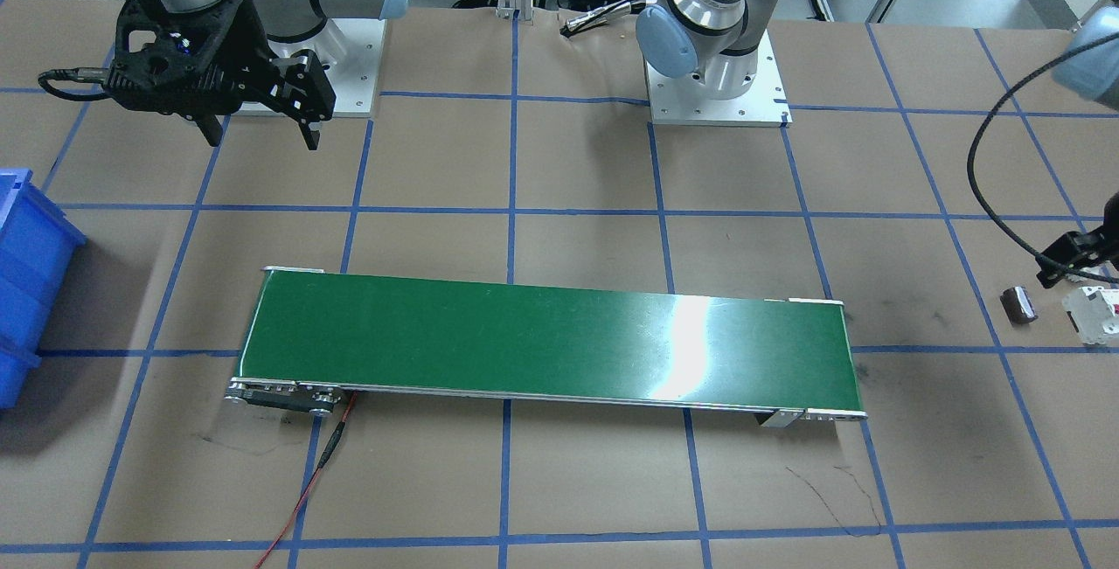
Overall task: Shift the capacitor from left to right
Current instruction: 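Move the left gripper down to grasp the brown capacitor beside the conveyor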
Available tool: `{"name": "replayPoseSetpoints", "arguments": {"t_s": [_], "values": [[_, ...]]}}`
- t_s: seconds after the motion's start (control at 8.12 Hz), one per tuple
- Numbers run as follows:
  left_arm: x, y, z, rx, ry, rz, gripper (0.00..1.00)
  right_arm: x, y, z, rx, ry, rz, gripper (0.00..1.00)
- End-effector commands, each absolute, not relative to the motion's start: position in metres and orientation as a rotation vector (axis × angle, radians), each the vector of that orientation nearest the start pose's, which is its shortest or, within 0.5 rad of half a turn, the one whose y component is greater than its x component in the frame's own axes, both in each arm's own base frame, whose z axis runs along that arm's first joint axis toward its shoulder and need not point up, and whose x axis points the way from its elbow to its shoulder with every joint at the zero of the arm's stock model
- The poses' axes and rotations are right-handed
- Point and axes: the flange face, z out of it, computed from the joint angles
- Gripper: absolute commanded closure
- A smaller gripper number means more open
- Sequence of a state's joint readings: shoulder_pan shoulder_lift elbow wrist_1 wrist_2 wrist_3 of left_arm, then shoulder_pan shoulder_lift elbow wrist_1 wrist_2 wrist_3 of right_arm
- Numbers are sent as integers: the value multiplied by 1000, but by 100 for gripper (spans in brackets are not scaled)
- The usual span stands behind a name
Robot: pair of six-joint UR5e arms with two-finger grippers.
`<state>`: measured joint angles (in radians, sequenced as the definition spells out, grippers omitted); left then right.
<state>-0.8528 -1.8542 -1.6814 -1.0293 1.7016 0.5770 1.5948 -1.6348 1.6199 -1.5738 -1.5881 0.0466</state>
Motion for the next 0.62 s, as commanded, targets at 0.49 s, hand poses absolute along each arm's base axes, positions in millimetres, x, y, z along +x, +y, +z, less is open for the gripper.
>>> {"name": "replayPoseSetpoints", "arguments": {"t_s": [0.49], "values": [[361, -530, 211, -258, 3024, 96, 0, 143, -463, 496, 37, 3154, -35, 0]]}}
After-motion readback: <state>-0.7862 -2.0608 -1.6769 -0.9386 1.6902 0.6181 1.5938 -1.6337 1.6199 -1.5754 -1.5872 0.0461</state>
